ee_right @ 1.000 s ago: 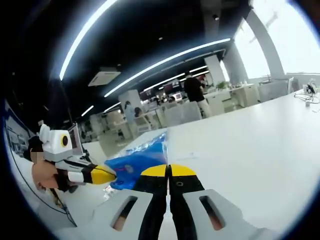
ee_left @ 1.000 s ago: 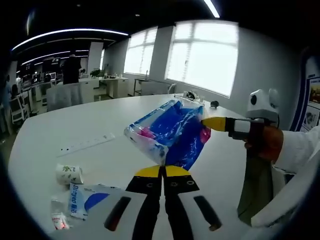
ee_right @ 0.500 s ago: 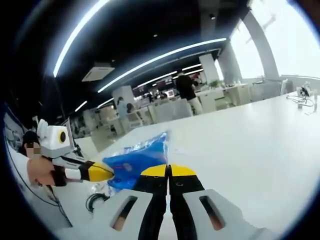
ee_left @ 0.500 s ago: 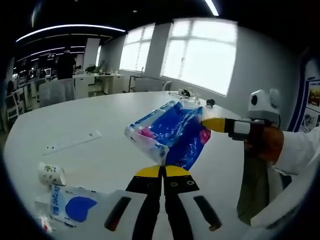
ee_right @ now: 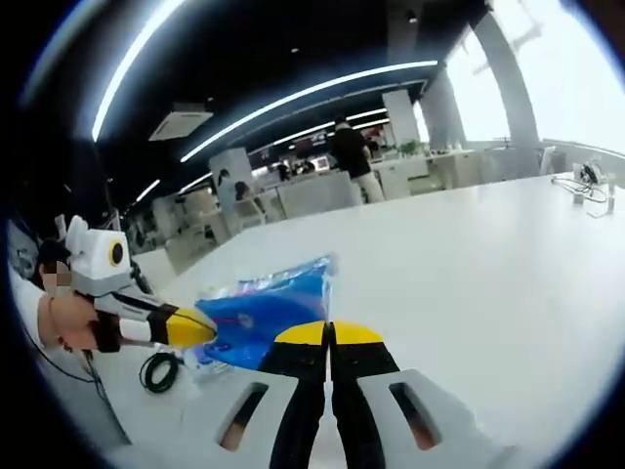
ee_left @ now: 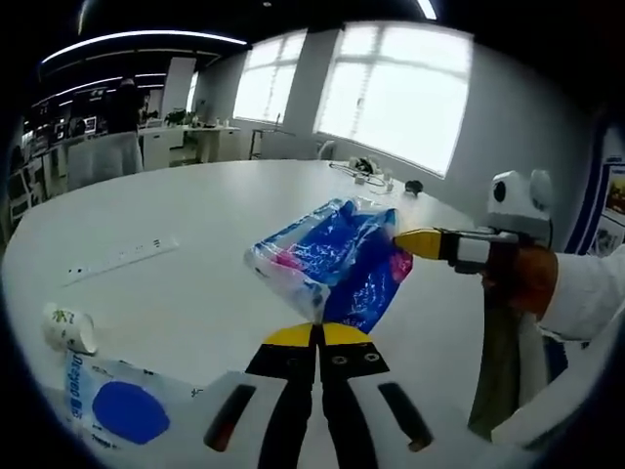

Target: Arrange the tabletop items into an orderly group along one side of the table until the central work area is clear of visible clutter.

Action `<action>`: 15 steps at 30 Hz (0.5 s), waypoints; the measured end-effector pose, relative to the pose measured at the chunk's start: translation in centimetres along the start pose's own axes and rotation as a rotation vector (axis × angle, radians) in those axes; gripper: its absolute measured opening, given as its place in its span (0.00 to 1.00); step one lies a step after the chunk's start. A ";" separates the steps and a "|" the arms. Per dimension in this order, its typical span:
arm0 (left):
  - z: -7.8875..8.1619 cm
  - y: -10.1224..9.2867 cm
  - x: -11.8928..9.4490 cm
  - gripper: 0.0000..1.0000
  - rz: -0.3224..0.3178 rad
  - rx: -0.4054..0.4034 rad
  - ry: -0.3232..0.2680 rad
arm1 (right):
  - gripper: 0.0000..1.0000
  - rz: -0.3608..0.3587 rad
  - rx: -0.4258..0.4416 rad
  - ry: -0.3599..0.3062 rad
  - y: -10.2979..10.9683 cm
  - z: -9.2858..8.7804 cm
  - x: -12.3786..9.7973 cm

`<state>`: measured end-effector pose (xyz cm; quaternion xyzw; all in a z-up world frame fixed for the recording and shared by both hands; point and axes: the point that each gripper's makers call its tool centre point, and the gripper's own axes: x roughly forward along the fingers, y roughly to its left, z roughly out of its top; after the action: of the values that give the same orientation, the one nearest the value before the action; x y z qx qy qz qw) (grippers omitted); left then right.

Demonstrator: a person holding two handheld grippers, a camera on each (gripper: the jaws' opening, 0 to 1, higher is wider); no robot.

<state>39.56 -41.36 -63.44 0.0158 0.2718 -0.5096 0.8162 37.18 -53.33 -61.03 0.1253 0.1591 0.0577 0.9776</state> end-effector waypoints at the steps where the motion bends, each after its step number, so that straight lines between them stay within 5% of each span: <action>1: -0.2 0.1 0.4 0.00 0.002 -0.006 0.005 | 0.00 0.000 -0.002 0.003 -0.3 -0.3 0.2; 15: -3.2 1.2 4.1 0.00 0.024 -0.072 0.078 | 0.00 -0.016 0.029 0.084 -3.2 -4.5 2.3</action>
<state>40.58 -43.13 -68.37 0.0096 0.3216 -0.4885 0.8111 38.14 -55.01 -66.73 0.1356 0.2016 0.0525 0.9686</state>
